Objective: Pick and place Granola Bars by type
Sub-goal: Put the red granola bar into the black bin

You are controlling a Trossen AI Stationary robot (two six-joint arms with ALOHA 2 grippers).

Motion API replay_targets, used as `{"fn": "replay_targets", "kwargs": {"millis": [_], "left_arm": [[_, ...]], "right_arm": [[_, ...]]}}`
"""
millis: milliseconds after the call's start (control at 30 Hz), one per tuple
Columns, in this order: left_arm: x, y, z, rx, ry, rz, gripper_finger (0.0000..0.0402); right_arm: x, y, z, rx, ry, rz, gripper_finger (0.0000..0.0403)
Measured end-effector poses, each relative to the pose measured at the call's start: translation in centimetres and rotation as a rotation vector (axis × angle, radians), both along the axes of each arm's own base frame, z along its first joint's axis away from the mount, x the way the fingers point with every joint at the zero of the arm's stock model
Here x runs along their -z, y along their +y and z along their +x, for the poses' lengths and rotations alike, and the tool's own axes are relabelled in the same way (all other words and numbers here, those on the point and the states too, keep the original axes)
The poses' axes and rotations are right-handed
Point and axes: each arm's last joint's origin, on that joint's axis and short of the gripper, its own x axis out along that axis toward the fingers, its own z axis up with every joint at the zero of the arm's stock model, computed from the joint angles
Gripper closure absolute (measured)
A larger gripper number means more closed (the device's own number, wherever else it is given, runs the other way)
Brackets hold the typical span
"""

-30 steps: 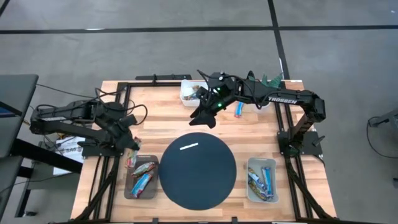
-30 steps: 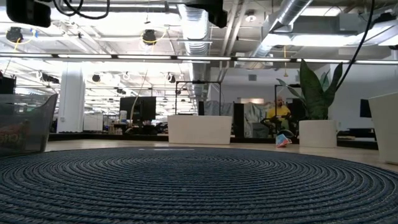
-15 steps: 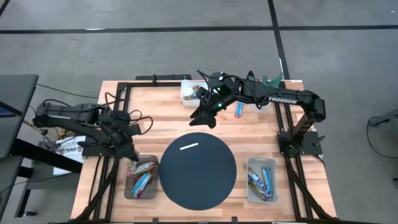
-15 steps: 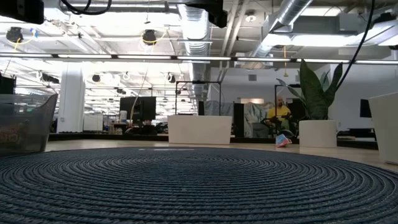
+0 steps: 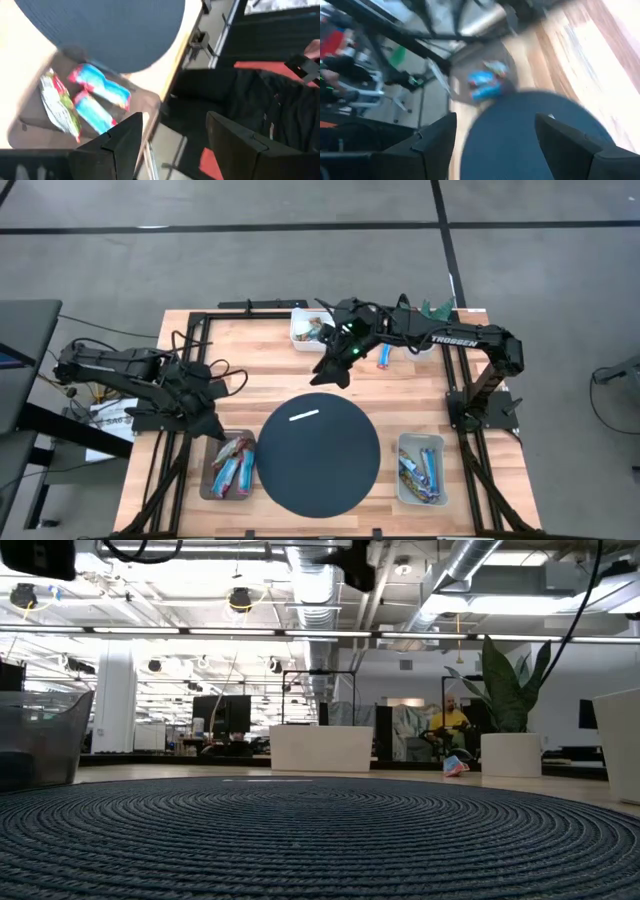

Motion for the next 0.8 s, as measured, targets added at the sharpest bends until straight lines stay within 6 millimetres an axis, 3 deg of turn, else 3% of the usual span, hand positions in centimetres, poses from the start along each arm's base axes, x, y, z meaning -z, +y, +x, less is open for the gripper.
{"fn": "replay_targets", "kwargs": {"millis": [133, 300, 500, 700, 800], "left_arm": [[-0.6, 0.3, 0.2, -0.070, -0.124, 0.093, 0.0189], [-2.1, 1.0, 0.0, -0.217, -0.343, 0.244, 0.0189], [-3.9, 1.8, -0.6, -0.369, -0.577, 0.428, 0.0189], [-4.7, 2.3, -1.6, -0.421, -0.674, 0.557, 0.0189], [-4.9, 2.5, -2.1, -0.438, -0.690, 0.597, 0.0189]], "right_arm": [[1.6, -0.9, -1.3, 0.118, 0.221, -0.049, 0.0143], [3.2, -2.7, -3.7, 0.432, 0.542, -0.252, 0.0143], [4.4, -5.1, -6.3, 0.871, 0.789, -0.422, 0.0143], [10.2, -6.5, -8.3, 0.984, 0.994, -0.283, 0.0143], [13.2, -6.5, -8.6, 1.053, 0.995, -0.208, 0.0143]]}}
